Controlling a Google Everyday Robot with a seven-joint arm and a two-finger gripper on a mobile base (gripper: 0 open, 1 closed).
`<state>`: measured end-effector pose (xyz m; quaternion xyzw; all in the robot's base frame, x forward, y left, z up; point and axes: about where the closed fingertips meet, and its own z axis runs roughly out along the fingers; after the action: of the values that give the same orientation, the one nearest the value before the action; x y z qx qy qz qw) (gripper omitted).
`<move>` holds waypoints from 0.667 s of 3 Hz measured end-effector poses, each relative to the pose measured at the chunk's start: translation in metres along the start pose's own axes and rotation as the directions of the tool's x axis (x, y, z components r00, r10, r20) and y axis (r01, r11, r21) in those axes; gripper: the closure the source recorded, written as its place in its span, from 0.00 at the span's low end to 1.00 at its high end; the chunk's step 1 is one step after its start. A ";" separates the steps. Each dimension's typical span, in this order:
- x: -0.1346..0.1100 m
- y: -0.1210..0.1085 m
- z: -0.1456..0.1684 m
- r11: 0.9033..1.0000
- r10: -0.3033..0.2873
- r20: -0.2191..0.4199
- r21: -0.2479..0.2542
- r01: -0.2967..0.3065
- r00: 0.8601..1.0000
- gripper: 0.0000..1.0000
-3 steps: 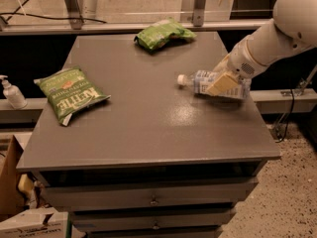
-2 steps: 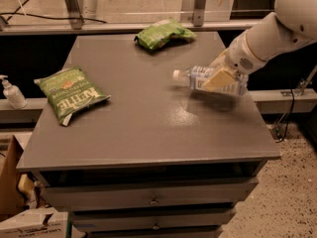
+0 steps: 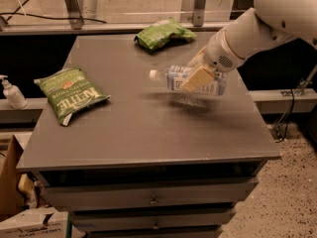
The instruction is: Move blue plastic bottle near green jalapeno chip bag
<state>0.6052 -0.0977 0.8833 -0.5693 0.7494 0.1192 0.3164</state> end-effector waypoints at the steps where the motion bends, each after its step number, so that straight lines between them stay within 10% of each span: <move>1: -0.027 0.018 0.021 0.999 -0.039 0.012 -0.016 0.039 0.999 1.00; 2: -0.051 0.031 0.043 0.997 -0.068 0.023 -0.028 0.069 0.997 1.00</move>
Offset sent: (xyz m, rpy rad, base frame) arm -0.0069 0.1124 -0.0125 0.0047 -0.0380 0.1085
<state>0.5985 -0.0252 0.8755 -0.5979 0.7240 0.1253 0.3203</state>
